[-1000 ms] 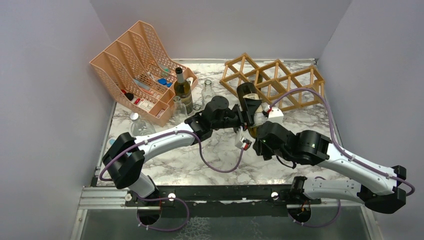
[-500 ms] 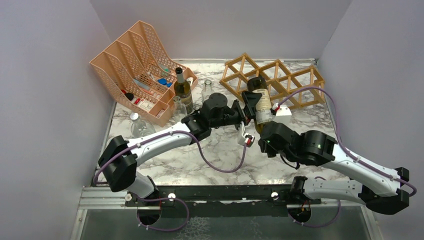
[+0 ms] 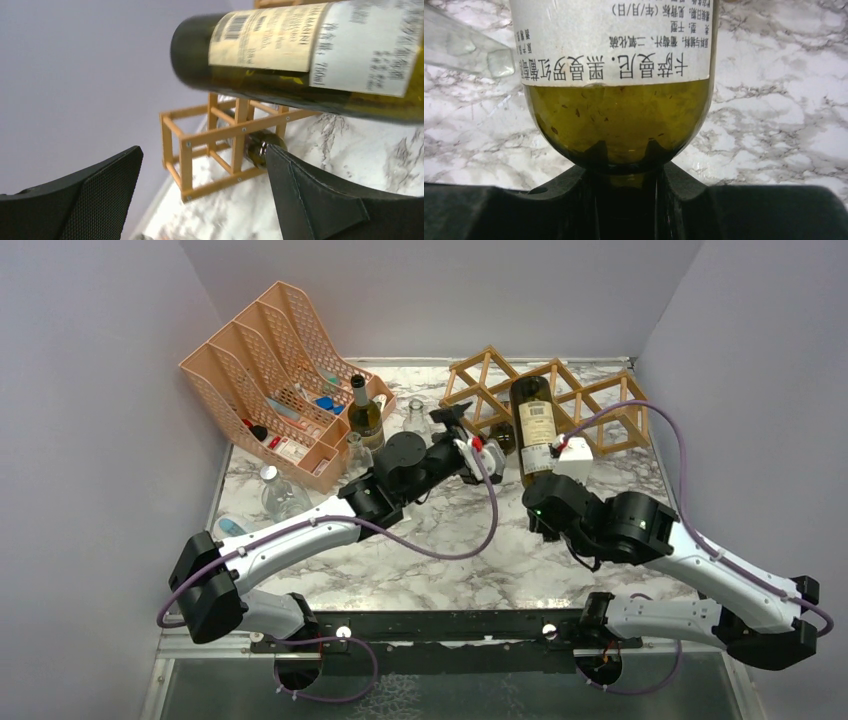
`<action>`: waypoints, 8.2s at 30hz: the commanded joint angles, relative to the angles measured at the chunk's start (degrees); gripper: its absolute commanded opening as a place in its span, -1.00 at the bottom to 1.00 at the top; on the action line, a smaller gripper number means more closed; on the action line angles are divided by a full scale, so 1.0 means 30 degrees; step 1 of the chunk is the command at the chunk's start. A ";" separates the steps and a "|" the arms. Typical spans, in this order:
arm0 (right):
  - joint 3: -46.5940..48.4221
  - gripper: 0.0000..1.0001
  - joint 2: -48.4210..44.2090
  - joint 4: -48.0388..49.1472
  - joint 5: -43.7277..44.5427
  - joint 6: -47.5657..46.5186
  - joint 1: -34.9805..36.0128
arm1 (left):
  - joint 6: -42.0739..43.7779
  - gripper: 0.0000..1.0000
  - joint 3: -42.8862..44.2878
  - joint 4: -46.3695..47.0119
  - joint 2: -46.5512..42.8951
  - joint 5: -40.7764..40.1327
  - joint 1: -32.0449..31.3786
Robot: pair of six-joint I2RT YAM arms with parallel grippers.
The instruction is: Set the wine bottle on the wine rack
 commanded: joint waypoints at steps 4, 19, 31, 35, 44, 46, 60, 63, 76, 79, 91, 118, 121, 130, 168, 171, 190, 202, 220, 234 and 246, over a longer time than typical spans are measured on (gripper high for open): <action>-0.0199 -0.98 0.1005 0.4629 -0.2374 -0.3909 -0.4839 | -1.2587 0.98 0.2461 -0.5577 -0.0098 -0.9818 0.0063; -0.4008 -0.98 -0.1322 0.3082 -0.3724 -0.0988 -0.6231 | -2.1218 0.98 0.3842 -1.1906 -0.1019 -0.7831 0.0316; -0.6237 -0.98 -0.0835 0.4049 -0.4198 0.2239 -0.6281 | -1.7592 0.98 0.2362 -1.0223 -0.3258 -0.1877 0.0375; -0.7110 -0.98 -0.0573 0.4458 -0.4078 0.2777 -0.6762 | -1.7328 0.98 0.2621 -1.1032 -0.3007 -0.1955 0.0374; -0.7928 -0.98 0.0178 0.6985 -0.5415 0.1020 -0.9201 | -1.7094 0.98 0.2950 -1.1429 -0.3443 -0.0968 0.0374; -0.7907 -0.98 0.0535 0.7478 -0.5538 0.0519 -0.9690 | -1.6942 0.98 0.3088 -1.1691 -0.3652 -0.0932 0.0374; -0.7177 -0.98 0.2752 1.1796 -0.7912 -0.5171 -1.2307 | -1.6434 0.98 0.2808 -1.1869 -0.4602 -0.0430 0.0374; -0.7037 -0.98 0.2945 1.2021 -0.8413 -0.6066 -1.2679 | -1.6455 0.98 0.2761 -1.1844 -0.4730 -0.0426 0.0374; -0.6701 -0.98 0.3635 1.1494 -1.0862 -0.6509 -1.5689 | -1.6538 0.98 0.2652 -1.1843 -0.5063 -0.0201 0.0374; -0.6670 -0.98 0.3822 1.1681 -1.0933 -0.7067 -1.5911 | -1.6569 0.98 0.2609 -1.1814 -0.5134 -0.0152 0.0360; -0.6549 -0.98 0.5096 1.4793 -1.1178 -0.9961 -1.6770 | -1.6751 0.98 0.2528 -1.1668 -0.5321 0.0353 0.0377; -0.6009 -0.98 0.7931 1.8535 -1.1035 -1.0404 -1.6955 | -1.6751 0.98 0.2579 -1.1378 -0.5035 0.0629 0.0374; -0.5703 -0.98 0.8621 1.9322 -1.1030 -0.9984 -1.6951 | -1.6753 0.98 0.2631 -1.1376 -0.5032 0.0622 0.0374; -0.5328 -0.98 0.9800 2.0408 -1.0552 -0.9299 -1.6952 | -1.6810 0.98 0.2702 -1.1379 -0.4976 0.0653 0.0367; -0.3235 0.31 0.9611 1.9935 -0.8566 -1.0461 -1.6959 | -1.6905 0.98 0.2615 -1.1534 -0.4981 0.0395 0.0372; -0.2909 0.32 0.8858 1.8524 -0.8540 -1.0478 -1.6962 | -1.6898 0.98 0.2643 -1.1567 -0.5039 0.0156 0.0359; -0.2665 0.25 0.2891 1.4209 -1.9469 -1.0909 -1.6740 | -1.6119 0.98 0.3306 -1.1992 -0.6083 -0.6005 0.0372; -0.0482 0.25 0.5660 1.7990 -1.5157 -0.9032 -0.9831 | -1.6244 0.98 0.3934 -1.1858 -0.7289 -0.8931 0.0374; 0.8212 0.26 1.4664 1.7397 -1.2850 -1.1737 -0.6931 | -1.6153 0.98 0.1511 -0.9588 -0.9287 -1.1663 0.0374; 0.8433 -0.06 1.6298 1.9172 -1.2193 -1.5030 -0.6534 | -1.5886 0.98 0.1066 -0.9923 -0.9413 -1.1585 0.0374; 0.5847 -0.82 1.3843 2.1918 -1.1917 -1.6318 -0.6232 | -1.6253 0.98 0.1651 -1.1021 -0.8503 -1.0717 0.0374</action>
